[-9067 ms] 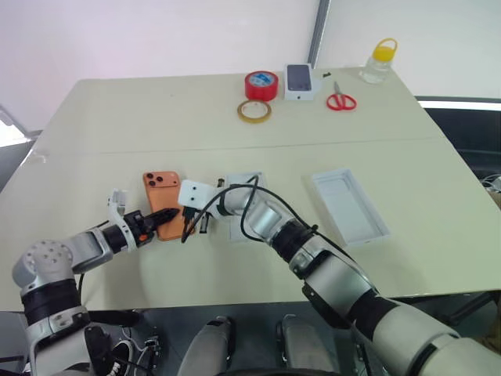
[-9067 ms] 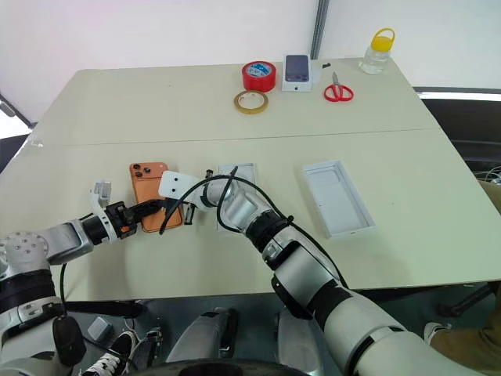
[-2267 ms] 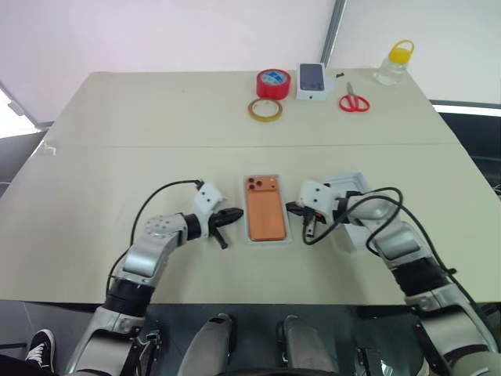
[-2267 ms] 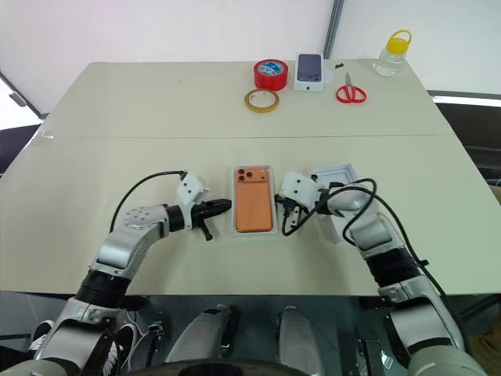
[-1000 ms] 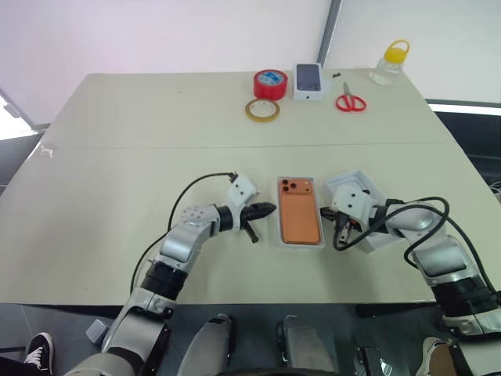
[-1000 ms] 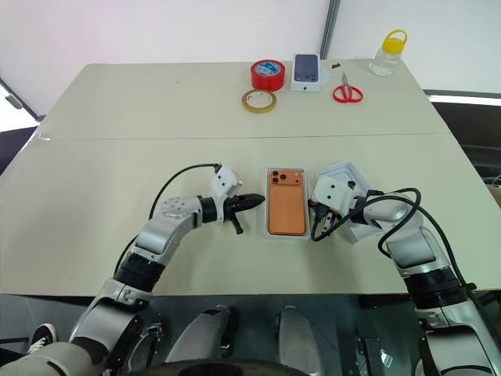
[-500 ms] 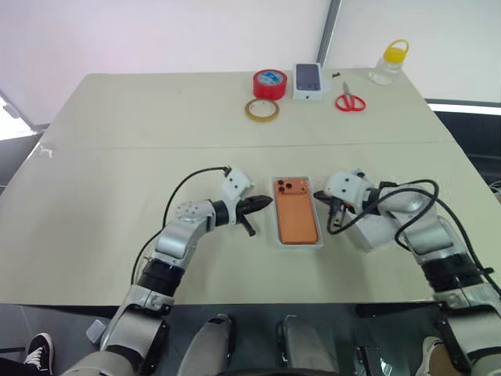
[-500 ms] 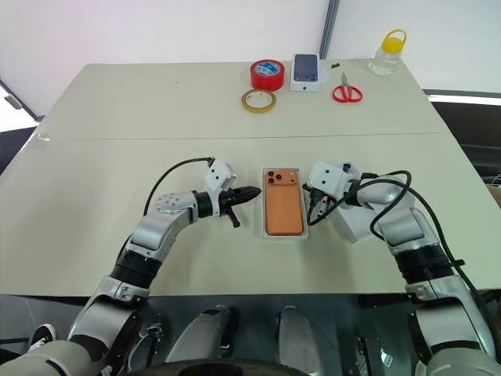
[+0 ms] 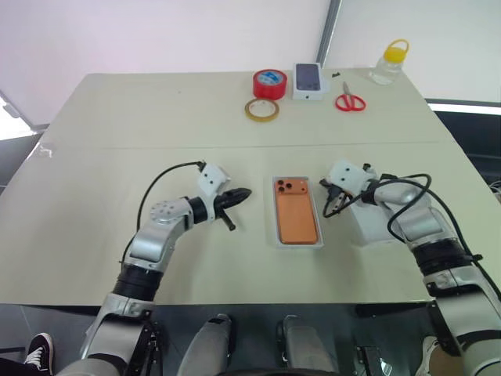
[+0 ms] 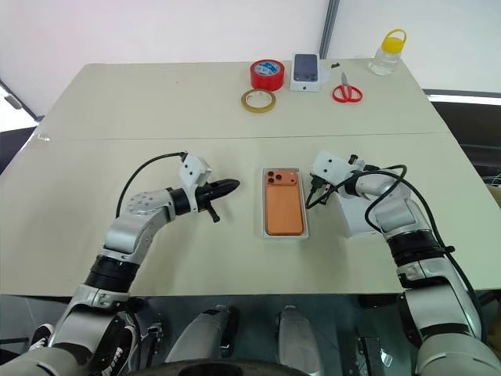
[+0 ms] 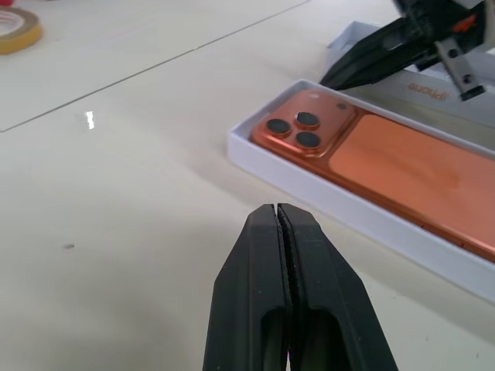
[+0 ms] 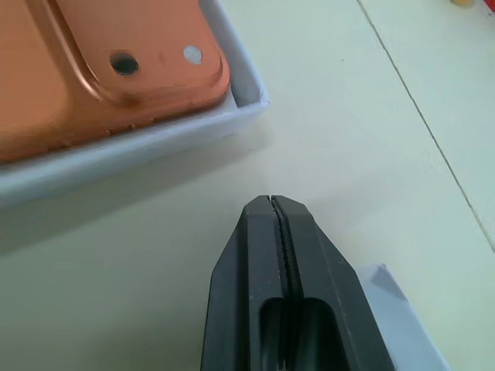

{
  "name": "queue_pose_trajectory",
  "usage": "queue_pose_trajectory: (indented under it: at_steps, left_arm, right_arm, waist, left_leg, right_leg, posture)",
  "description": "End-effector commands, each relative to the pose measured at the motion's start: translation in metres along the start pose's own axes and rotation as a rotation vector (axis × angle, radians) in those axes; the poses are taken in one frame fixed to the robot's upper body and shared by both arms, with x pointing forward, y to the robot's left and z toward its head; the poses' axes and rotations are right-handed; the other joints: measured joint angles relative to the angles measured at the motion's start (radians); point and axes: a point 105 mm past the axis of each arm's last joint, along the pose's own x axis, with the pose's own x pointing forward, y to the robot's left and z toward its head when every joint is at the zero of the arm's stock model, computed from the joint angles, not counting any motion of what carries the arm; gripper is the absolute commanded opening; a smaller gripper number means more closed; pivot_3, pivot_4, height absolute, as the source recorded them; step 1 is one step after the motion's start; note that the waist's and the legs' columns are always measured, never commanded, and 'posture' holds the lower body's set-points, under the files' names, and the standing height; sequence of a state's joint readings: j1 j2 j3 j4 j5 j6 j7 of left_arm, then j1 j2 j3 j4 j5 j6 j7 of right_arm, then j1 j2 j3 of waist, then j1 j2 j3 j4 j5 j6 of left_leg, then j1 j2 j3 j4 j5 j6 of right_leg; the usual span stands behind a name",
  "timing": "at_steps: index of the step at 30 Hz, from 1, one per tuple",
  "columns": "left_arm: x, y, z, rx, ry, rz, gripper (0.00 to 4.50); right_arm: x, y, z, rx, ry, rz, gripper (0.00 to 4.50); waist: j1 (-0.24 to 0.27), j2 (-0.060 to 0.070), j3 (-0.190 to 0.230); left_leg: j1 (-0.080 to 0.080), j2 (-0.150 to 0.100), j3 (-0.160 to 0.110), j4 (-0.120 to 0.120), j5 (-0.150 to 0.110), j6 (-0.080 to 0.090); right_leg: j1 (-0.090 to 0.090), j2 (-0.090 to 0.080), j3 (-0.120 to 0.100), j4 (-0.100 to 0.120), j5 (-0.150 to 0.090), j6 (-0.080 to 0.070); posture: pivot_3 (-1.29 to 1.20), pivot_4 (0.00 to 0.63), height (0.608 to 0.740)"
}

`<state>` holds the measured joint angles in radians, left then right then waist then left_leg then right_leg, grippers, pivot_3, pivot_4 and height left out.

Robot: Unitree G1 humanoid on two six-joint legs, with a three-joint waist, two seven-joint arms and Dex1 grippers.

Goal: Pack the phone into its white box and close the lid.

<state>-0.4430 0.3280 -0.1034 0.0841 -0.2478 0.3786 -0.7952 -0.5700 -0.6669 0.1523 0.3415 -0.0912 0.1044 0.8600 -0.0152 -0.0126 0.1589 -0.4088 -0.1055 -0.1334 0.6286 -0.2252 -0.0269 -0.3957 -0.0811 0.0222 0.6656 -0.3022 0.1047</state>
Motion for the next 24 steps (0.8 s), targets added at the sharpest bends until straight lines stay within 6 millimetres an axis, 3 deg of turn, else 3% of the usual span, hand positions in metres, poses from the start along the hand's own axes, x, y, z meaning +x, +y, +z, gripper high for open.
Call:
queue_pose_trajectory:
  at_steps: [1,8,9,17,24]
  left_arm:
    - [-0.013,0.006,0.014,-0.001,-0.046,0.000,0.00]
    - [-0.036,0.015,0.016,0.018,-0.049,0.015,3.41]
    - [-0.041,0.013,0.016,0.030,-0.058,0.005,3.85]
    - [-0.062,0.011,0.026,0.153,-0.131,0.011,3.85]
    - [-0.075,0.009,0.028,0.242,-0.155,-0.009,3.85]
  right_arm:
    - [-0.016,-0.001,0.017,0.100,-0.085,0.023,0.86]
    - [-0.049,-0.017,0.017,0.232,-0.129,-0.152,4.49]
    - [-0.052,-0.014,0.016,0.274,-0.133,-0.177,4.50]
    - [-0.067,0.020,-0.001,0.417,0.015,-0.210,4.50]
    - [-0.078,0.029,0.000,0.493,0.263,-0.139,4.50]
  waist:
    - [0.001,0.000,0.000]
    - [0.001,0.000,0.000]
    - [0.001,0.000,0.000]
    - [0.005,0.001,0.000]
    - [0.001,0.002,0.000]
  left_leg:
    - [0.000,0.000,0.000,0.000,0.000,0.000]
    - [0.000,0.000,0.000,0.000,-0.003,0.004]
    - [0.000,0.000,0.000,0.000,-0.003,0.004]
    - [0.000,0.000,0.000,-0.001,-0.003,0.006]
    - [-0.001,0.000,0.000,-0.002,-0.004,0.006]
  right_leg:
    - [0.000,0.000,0.000,0.000,0.000,0.000]
    - [0.000,0.000,0.000,0.000,0.000,0.000]
    - [0.000,0.000,0.000,0.000,0.000,0.000]
    - [-0.001,-0.001,0.001,0.000,0.000,0.000]
    - [-0.001,-0.001,0.001,0.000,0.000,-0.001]
  posture:
    - [0.00,0.150,0.740]
    - [0.00,0.150,0.740]
    - [0.00,0.150,0.740]
    - [0.00,0.150,0.740]
    - [0.00,0.150,0.740]
